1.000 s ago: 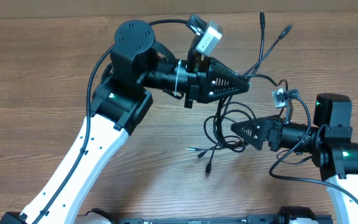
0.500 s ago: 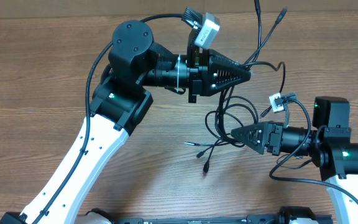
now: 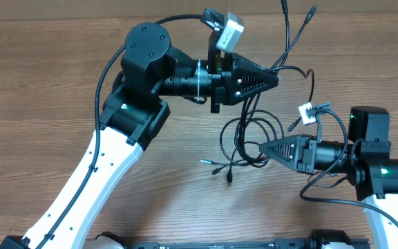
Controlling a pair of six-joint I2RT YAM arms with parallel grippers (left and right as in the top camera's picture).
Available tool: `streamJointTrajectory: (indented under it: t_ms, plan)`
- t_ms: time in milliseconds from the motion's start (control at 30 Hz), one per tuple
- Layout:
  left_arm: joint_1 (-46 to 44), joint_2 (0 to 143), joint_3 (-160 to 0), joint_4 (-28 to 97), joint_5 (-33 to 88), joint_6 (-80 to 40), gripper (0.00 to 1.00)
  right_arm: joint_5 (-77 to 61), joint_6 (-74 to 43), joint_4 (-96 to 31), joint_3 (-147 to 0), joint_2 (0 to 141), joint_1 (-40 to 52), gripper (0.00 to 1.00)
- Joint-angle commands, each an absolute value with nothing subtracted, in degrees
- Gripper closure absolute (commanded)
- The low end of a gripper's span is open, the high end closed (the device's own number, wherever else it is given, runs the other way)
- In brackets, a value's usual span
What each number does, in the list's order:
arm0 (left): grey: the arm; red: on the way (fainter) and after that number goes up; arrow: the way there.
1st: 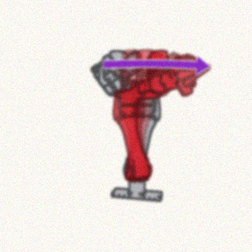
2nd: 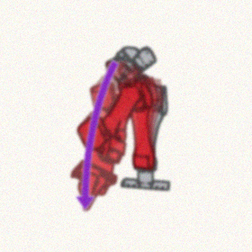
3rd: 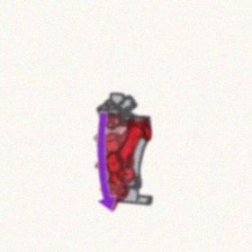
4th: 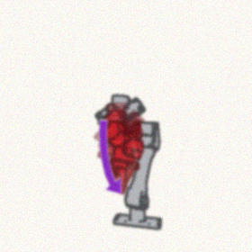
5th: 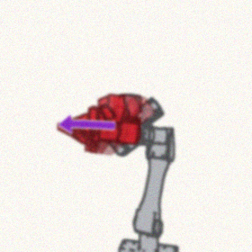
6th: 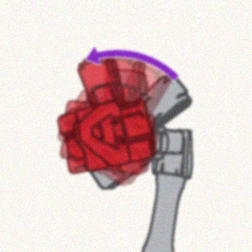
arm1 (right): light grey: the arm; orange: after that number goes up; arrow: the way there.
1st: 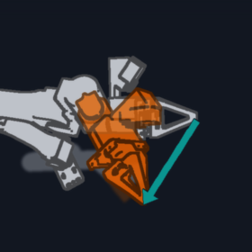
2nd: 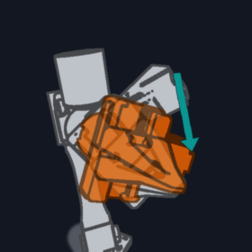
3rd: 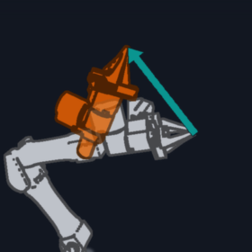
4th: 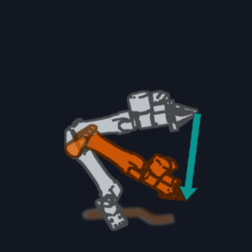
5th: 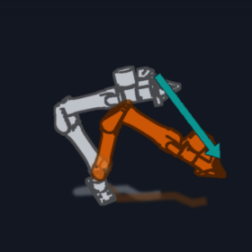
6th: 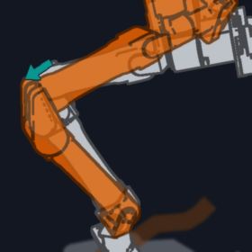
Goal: Untangle cables
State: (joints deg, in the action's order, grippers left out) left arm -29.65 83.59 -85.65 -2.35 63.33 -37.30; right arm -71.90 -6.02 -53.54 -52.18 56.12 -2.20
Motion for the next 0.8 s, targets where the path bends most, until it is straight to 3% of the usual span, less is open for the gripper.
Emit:
streamJointTrajectory:
  t_ms: [0, 233, 300, 367, 467, 600, 767]
  plan:
    - [-30.1, 83.2, -86.3, -1.1, 62.4, -34.8, 0.96, -73.7, -5.5, -53.3, -53.3, 56.0, -2.2, 0.94]
    - [-30.1, 83.2, -86.3, 0.3, 62.4, -34.2, 0.96, -73.6, -5.5, -53.0, -53.3, 56.0, -2.3, 0.96]
    - [-30.1, 83.2, -86.3, 1.2, 62.4, -34.2, 0.78, -72.9, -5.5, -52.8, -53.3, 56.0, -2.3, 0.96]
    - [-30.0, 83.2, -86.3, 2.8, 62.4, -32.9, 0.46, -72.1, -5.5, -52.8, -53.3, 56.0, -2.3, 0.96]
    - [-29.5, 83.2, -86.3, 6.5, 61.9, -31.3, 0.2, -69.3, -6.0, -52.8, -53.3, 56.0, -2.3, 0.96]
    - [-28.8, 83.2, -86.3, 15.4, 55.8, -31.3, 0.05, -67.8, -5.9, -52.6, -53.3, 56.0, -2.3, 0.96]
    - [-28.6, 83.2, -86.3, 24.4, 52.3, -24.9, 0.01, -66.9, -6.2, -52.5, -53.3, 56.0, -2.4, 0.96]
